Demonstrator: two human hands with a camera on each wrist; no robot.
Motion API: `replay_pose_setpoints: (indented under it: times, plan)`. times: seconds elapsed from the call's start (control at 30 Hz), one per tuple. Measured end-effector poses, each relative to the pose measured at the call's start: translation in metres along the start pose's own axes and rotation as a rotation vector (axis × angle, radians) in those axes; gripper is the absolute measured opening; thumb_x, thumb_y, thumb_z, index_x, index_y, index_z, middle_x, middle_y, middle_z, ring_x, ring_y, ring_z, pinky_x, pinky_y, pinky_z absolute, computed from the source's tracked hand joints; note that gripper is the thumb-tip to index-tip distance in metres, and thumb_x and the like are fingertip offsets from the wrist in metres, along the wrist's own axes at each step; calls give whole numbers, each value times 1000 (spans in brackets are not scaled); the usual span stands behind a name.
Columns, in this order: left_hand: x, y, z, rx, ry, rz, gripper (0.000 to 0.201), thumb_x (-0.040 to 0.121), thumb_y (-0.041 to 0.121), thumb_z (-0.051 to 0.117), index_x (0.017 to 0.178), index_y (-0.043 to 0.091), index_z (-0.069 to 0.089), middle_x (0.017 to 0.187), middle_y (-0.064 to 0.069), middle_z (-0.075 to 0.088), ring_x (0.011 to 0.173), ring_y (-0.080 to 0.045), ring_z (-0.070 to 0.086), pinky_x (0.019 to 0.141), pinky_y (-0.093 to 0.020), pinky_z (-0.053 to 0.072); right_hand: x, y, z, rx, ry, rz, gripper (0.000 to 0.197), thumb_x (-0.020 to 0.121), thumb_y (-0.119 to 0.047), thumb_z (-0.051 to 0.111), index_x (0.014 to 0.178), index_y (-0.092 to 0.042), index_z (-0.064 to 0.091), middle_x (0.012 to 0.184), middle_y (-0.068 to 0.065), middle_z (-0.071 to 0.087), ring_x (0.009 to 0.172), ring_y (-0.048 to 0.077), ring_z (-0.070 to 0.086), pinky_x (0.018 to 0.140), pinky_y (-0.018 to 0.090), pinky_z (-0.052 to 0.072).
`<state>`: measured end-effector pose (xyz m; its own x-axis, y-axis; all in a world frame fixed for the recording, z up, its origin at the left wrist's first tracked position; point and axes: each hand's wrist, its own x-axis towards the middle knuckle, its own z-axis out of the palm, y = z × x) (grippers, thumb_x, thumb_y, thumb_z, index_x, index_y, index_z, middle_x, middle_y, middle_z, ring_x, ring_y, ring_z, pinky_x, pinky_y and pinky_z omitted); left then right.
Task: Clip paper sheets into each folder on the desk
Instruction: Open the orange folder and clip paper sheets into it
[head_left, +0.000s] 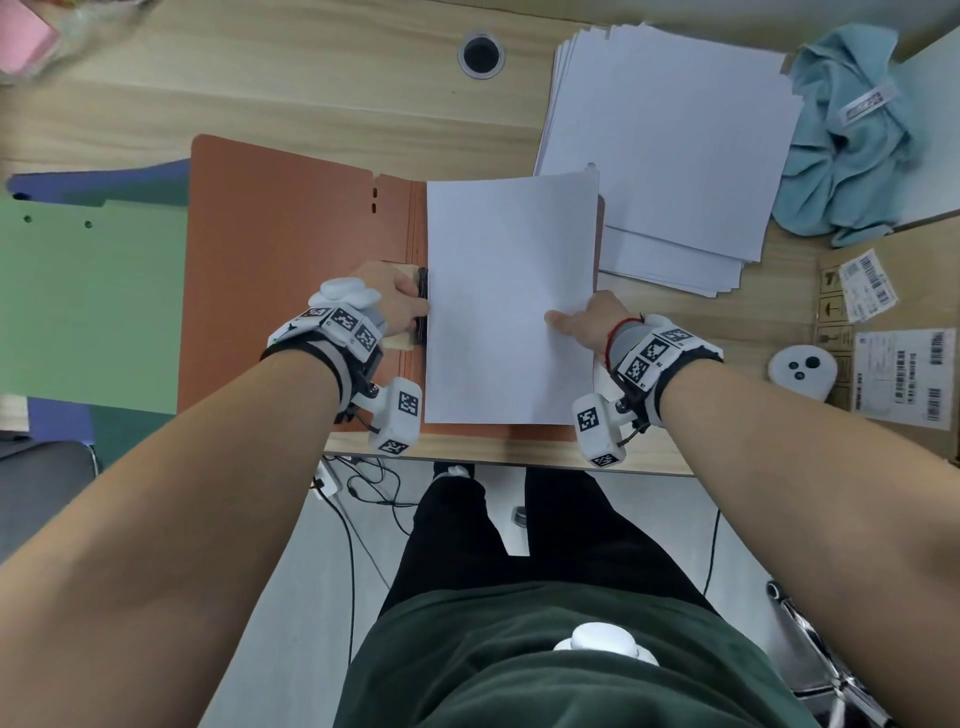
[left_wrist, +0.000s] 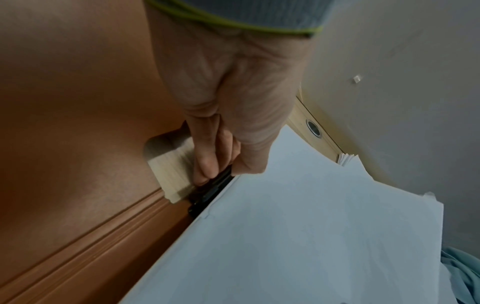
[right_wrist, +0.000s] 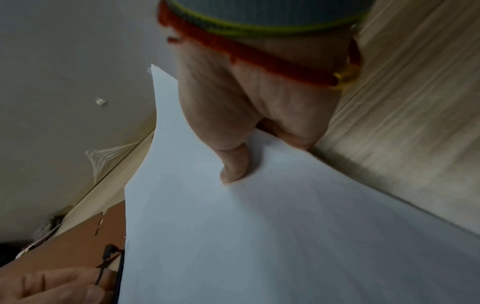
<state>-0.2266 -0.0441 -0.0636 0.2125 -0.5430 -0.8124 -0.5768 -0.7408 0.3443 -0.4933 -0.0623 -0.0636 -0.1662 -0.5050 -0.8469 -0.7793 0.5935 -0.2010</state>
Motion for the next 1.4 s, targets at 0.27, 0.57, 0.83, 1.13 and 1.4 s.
replay_pose_setpoints:
  times: [0.27, 0.57, 0.83, 1.13, 1.4]
  plan:
    - [7, -4, 0, -9, -10, -44, 25, 58, 45, 77, 79, 33, 69, 78, 4, 76, 74, -16, 75, 76, -44, 61, -2, -6, 6, -29, -20, -6, 83, 91, -47, 62, 149, 1, 27, 149, 17, 41, 133, 35, 45, 102, 41, 42]
    - [-6, 7, -2, 50, 9, -45, 28, 65, 44, 77, 88, 31, 70, 86, 2, 75, 80, -19, 74, 79, -41, 60, -3, -11, 4, -120, -68, -13, 76, 91, -49, 61, 142, 3, 37, 138, 17, 51, 123, 35, 53, 100, 42, 47]
    - [-5, 13, -1, 121, 49, -49, 27, 74, 39, 77, 97, 25, 71, 87, 1, 74, 81, -20, 71, 79, -39, 60, -3, -13, 3, -142, -90, -10, 75, 91, -50, 61, 138, 4, 39, 125, 15, 56, 112, 32, 57, 95, 40, 49]
    - [-6, 28, 5, 354, 98, -31, 31, 79, 40, 75, 95, 15, 69, 90, -4, 69, 78, -19, 63, 74, -28, 55, 1, -16, 2, -179, -120, -19, 69, 93, -49, 58, 132, 5, 42, 127, 17, 57, 115, 33, 57, 97, 40, 48]
    - [-4, 30, 8, 432, 60, -39, 36, 81, 44, 74, 99, 14, 67, 92, -5, 65, 85, -21, 64, 84, -33, 55, 6, -1, -5, -82, -142, 107, 69, 81, -53, 72, 120, 1, 54, 96, 12, 69, 76, 25, 69, 70, 35, 61]
